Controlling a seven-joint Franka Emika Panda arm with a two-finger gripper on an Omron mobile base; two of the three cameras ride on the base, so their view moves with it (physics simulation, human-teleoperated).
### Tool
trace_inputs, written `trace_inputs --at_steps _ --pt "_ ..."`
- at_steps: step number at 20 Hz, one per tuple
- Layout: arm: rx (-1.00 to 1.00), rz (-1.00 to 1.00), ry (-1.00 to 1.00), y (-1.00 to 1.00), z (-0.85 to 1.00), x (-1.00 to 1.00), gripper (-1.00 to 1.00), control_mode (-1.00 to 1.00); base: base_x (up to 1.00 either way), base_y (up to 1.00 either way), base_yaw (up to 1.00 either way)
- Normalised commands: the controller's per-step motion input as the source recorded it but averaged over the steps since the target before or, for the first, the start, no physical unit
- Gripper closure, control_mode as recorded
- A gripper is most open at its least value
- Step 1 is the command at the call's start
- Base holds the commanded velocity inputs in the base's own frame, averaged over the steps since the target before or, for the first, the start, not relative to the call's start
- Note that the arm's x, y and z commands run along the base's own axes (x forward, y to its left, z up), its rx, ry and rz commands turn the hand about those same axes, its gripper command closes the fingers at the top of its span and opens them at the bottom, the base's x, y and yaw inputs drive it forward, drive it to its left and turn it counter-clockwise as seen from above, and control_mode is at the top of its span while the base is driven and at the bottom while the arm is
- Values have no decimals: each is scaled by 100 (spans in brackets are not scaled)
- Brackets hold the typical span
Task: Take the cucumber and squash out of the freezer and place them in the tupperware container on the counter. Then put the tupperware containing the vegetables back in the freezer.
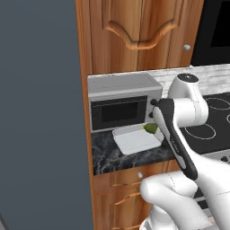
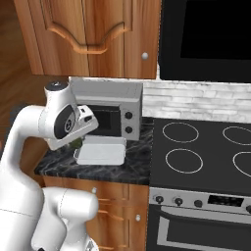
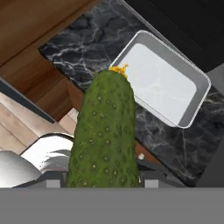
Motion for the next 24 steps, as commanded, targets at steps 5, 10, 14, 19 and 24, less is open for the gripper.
trace_inputs --at_steps 5,10,14,19,24 --pt "-5 20 3 -9 -37 49 100 -100 0 0 0" --pt "-6 25 4 -10 -33 37 100 -100 0 0 0" --pt "-3 12 0 -1 -35 16 100 -100 0 0 0" --pt "0 1 0 0 -17 20 100 -100 0 0 0" --pt "0 0 0 0 -16 33 100 -100 0 0 0"
